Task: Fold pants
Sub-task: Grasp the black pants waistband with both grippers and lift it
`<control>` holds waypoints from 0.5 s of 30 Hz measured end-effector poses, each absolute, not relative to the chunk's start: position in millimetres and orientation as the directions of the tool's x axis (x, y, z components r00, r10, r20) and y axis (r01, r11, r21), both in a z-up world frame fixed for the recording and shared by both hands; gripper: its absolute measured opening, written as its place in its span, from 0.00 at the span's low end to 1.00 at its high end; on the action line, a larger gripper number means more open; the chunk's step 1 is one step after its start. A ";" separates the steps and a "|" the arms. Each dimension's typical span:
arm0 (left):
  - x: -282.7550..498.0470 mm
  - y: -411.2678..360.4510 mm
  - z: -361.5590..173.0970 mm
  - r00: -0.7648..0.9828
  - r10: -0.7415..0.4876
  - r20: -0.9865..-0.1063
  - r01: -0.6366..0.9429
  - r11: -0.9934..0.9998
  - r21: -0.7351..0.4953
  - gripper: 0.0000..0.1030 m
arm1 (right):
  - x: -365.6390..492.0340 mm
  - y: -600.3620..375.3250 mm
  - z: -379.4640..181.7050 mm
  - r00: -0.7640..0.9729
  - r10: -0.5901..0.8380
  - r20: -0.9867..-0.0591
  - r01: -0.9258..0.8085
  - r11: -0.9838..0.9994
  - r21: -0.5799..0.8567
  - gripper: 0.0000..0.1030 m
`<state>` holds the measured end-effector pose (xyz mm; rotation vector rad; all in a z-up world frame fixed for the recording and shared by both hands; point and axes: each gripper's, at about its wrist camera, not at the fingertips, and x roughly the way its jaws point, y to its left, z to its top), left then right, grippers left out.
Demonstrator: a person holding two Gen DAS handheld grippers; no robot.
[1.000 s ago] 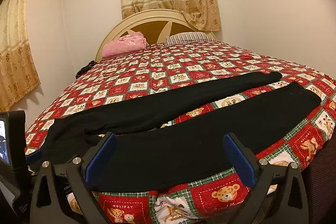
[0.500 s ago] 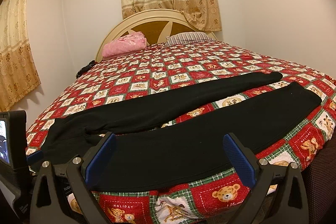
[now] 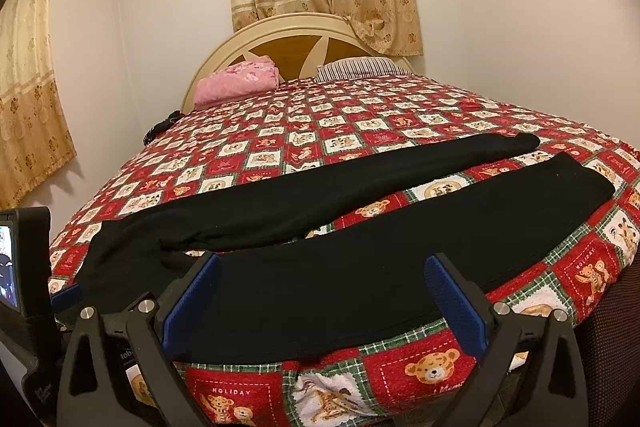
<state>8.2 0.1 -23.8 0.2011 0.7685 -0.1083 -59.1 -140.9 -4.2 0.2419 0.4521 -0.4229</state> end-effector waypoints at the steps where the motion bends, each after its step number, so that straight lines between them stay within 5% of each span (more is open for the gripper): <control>1: 9.8 0.3 -24.9 0.712 -0.023 -0.702 0.171 0.975 0.141 0.98 | -58.8 -141.7 -5.2 0.814 -0.341 -0.470 0.446 0.885 0.131 0.99; 15: 103.2 103.7 -10.4 0.671 -0.073 -0.738 0.111 0.994 0.003 0.98 | -13.4 -163.6 -23.4 0.776 -0.340 -0.532 0.434 0.899 0.058 0.99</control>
